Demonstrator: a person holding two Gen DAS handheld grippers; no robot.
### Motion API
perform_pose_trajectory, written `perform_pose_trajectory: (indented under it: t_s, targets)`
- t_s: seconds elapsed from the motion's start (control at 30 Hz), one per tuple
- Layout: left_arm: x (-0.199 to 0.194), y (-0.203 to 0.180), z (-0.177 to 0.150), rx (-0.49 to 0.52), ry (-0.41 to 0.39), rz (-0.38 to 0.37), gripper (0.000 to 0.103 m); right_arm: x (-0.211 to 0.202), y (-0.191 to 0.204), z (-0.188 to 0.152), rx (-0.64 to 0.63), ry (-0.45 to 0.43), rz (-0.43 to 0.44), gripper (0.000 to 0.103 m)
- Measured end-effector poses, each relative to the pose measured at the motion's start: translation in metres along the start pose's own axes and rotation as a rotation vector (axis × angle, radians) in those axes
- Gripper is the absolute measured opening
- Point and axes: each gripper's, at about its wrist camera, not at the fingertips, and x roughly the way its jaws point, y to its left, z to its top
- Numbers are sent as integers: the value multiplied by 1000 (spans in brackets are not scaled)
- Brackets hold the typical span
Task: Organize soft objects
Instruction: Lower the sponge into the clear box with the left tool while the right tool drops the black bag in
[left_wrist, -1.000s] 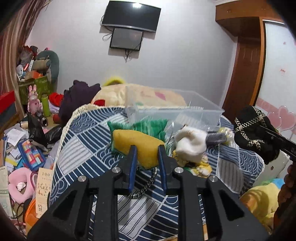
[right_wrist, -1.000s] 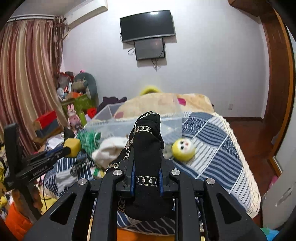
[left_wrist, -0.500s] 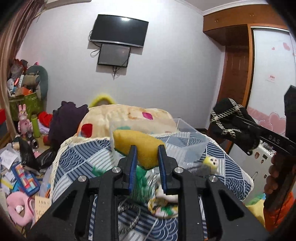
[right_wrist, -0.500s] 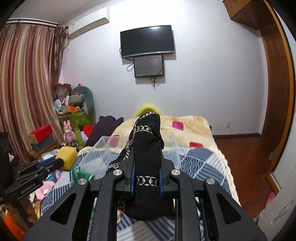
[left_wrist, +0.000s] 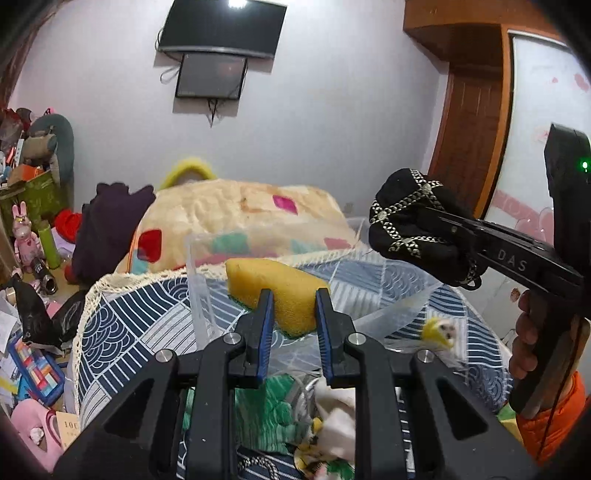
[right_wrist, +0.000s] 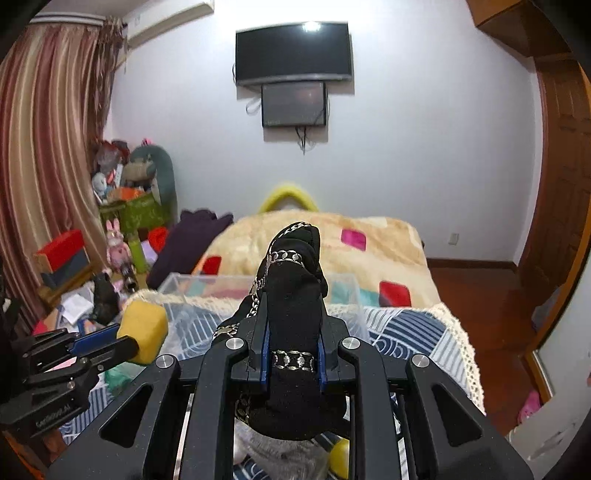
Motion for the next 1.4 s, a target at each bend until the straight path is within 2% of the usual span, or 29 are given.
perform_pose_trajectory:
  t_s: [0.3,0.43,0.6,0.67,0.73,0.77,0.9,1.0,1.07,1.17,1.33,1.4]
  targets:
    - [41,4,-3,-13,122,-13,22,53,4,-10,-49,195,32,17]
    - [45,2,-3,-10,137,-9,22,62,9,-15,-88,250,35,17]
    - [45,7,-1,-47,157,-14,27,56,8,-11,-100,266,55,22]
    - [45,9,0,-54,163,-16,34,56,11,-9,-106,270,69,35]
    - [40,8,0,-55,155,-18,42,54,13,-8,-108,256,67,45]
    - [36,7,0,-50,148,-16,45,52,14,-7,-114,247,62,47]
    - [19,2,1,-30,118,-13,49,40,17,-3,-124,208,61,48]
    - [3,0,2,-24,82,-10,57,26,16,1,-119,166,63,50]
    - [-9,-1,3,-21,52,-1,64,15,15,3,-110,136,69,61]
    - [-26,-2,1,-18,14,14,72,-2,13,3,-105,79,54,67]
    - [-52,-5,-10,0,-56,70,92,-20,7,-9,-82,37,47,70]
    - [-56,-4,-15,1,-64,78,95,-23,6,-14,-75,34,43,70]
